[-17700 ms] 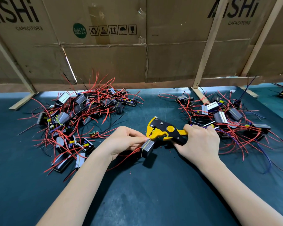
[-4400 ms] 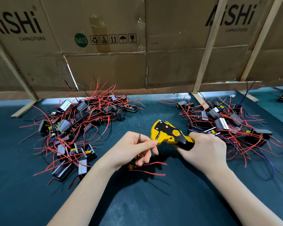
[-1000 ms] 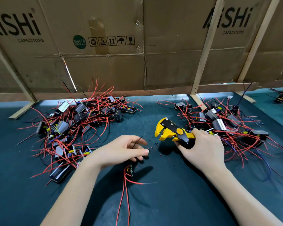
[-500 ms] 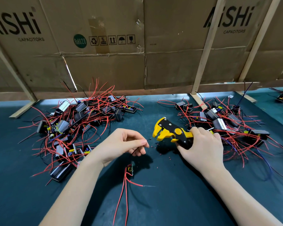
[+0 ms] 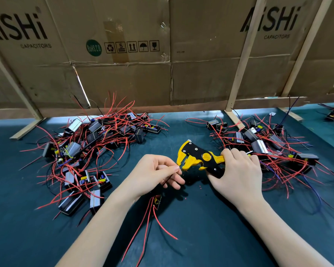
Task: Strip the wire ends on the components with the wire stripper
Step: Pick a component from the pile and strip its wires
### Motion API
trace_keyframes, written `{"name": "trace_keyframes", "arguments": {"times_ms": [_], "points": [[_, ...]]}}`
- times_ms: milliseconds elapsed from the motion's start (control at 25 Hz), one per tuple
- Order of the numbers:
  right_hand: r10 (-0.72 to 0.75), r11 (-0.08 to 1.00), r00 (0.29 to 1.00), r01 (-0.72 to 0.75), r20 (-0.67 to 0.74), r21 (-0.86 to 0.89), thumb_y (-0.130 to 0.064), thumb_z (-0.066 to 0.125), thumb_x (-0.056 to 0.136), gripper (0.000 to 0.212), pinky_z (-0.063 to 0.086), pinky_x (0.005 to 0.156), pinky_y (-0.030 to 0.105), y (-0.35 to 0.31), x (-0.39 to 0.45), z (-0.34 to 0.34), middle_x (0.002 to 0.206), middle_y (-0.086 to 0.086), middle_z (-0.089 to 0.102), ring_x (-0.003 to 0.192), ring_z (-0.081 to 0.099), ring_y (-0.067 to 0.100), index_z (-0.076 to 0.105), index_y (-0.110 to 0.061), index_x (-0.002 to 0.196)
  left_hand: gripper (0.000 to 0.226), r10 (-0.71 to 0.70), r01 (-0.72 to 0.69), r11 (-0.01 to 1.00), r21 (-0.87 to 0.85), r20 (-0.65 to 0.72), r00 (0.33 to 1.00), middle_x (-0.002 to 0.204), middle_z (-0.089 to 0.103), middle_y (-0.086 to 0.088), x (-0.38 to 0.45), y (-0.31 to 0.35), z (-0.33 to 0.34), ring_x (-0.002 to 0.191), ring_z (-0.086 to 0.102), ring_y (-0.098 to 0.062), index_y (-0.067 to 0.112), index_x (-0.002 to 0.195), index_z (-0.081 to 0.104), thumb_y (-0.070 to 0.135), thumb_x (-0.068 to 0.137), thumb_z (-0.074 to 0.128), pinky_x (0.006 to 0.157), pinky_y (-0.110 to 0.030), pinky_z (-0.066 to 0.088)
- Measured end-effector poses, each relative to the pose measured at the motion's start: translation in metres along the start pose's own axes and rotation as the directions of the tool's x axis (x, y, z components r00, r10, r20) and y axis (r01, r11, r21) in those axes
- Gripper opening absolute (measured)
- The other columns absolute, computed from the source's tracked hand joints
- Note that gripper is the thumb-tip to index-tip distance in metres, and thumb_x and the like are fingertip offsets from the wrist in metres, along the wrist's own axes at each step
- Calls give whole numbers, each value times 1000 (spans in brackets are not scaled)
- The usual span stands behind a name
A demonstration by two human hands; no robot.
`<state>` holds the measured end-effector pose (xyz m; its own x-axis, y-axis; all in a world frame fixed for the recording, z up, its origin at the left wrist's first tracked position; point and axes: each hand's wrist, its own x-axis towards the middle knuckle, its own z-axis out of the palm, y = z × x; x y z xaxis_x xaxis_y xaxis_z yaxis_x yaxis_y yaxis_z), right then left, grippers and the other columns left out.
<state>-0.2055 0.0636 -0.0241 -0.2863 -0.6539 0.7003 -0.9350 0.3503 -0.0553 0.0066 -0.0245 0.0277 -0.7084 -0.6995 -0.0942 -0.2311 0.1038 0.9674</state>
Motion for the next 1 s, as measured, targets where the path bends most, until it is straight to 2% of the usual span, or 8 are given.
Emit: {"name": "trace_keyframes", "arguments": {"times_ms": [400, 640, 840, 1000], "points": [[-2, 999, 999, 5, -44, 46, -58, 51, 69, 46, 33, 64, 37, -1, 4, -7, 63, 3, 51, 61, 52, 31, 52, -11, 69, 20, 5, -5, 997, -83, -5, 1000, 84, 77, -12, 0, 0, 5, 72, 74, -18, 7, 84, 67, 14, 99, 56, 55, -15, 47], [16, 998, 999, -14, -28, 64, -56, 54, 67, 46, 33, 64, 36, -2, 3, -7, 61, 2, 52, 58, 54, 30, 52, -11, 66, 19, -4, 1, 990, -138, -17, 1000, 87, 77, -14, 0, 0, 9, 74, 74, -18, 4, 87, 68, 14, 98, 55, 56, -16, 49], [17, 996, 1000, -14, -24, 84, -51, 67, 63, 42, 31, 63, 34, 0, 3, -5, 58, 1, 53, 55, 55, 30, 54, -12, 64, 19, 5, -6, 990, -140, -6, 1000, 87, 77, -13, -1, 1, 9, 74, 73, -17, 6, 87, 69, 14, 98, 55, 57, -15, 49], [22, 994, 1000, -21, -3, 104, -50, 67, 58, 40, 36, 61, 33, -1, 3, -5, 56, 1, 55, 53, 56, 30, 55, -12, 60, 18, 12, -12, 990, -143, -2, 1000, 86, 77, -12, 0, 0, 8, 73, 73, -16, 6, 88, 68, 14, 98, 56, 57, -15, 49]]}}
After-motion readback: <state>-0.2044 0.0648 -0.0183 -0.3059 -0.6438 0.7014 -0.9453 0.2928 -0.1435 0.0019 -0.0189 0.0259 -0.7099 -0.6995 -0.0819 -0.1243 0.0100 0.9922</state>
